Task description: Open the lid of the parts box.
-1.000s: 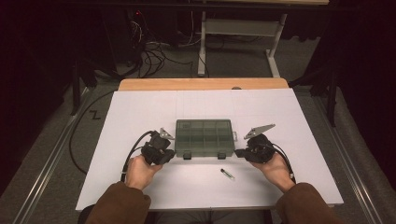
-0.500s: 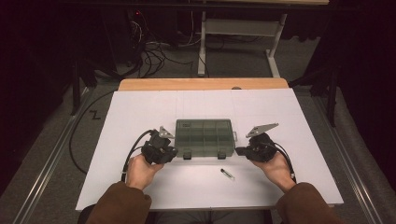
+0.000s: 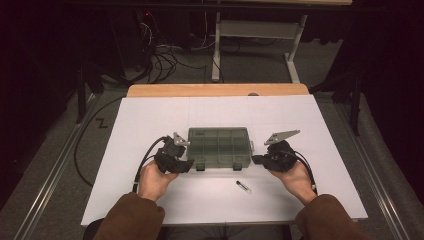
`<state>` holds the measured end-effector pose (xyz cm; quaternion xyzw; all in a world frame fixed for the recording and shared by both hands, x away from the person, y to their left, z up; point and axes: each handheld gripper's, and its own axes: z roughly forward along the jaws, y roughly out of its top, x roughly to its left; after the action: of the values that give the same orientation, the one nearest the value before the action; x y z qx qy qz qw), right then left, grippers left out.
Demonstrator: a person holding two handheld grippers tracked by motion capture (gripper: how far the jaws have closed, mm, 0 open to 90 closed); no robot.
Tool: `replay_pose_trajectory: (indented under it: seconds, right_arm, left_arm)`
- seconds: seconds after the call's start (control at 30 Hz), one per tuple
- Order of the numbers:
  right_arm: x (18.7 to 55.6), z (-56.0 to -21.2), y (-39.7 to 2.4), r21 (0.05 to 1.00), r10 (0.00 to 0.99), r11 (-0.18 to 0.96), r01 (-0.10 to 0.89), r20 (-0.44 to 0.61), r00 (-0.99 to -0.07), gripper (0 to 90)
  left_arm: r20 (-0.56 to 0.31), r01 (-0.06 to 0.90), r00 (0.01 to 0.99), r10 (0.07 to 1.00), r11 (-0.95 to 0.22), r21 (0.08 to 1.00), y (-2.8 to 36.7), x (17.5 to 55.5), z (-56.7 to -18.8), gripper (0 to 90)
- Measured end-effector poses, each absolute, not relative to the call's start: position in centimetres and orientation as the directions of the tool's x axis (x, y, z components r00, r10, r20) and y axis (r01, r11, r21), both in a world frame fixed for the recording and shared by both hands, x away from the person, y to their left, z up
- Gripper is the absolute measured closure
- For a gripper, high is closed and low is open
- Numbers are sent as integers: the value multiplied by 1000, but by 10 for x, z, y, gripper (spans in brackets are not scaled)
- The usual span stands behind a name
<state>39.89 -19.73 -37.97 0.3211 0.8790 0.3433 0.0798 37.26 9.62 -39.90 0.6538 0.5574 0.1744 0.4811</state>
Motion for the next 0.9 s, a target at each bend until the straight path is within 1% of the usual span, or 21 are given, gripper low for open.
replay_pose_trajectory:
  seconds: [0.1,0.27,0.43,0.7,0.9]
  right_arm:
    - [399,-378,-197,659,619,555,508,81,-781,900]
    - [400,-377,-197,661,621,551,510,82,-779,897]
    - [402,-378,-194,653,623,555,515,84,-777,890]
    - [408,-379,-192,645,639,545,536,95,-763,873]
    - [413,-380,-191,642,661,523,560,109,-743,848]
  left_arm:
    - [-299,543,321,898,85,836,96,373,-396,438]
    - [-297,522,326,898,91,848,93,375,-392,396]
    - [-299,510,332,894,97,855,93,377,-388,394]
    - [-349,508,326,879,149,849,97,381,-379,391]
    - [-361,499,327,873,164,851,99,384,-373,390]
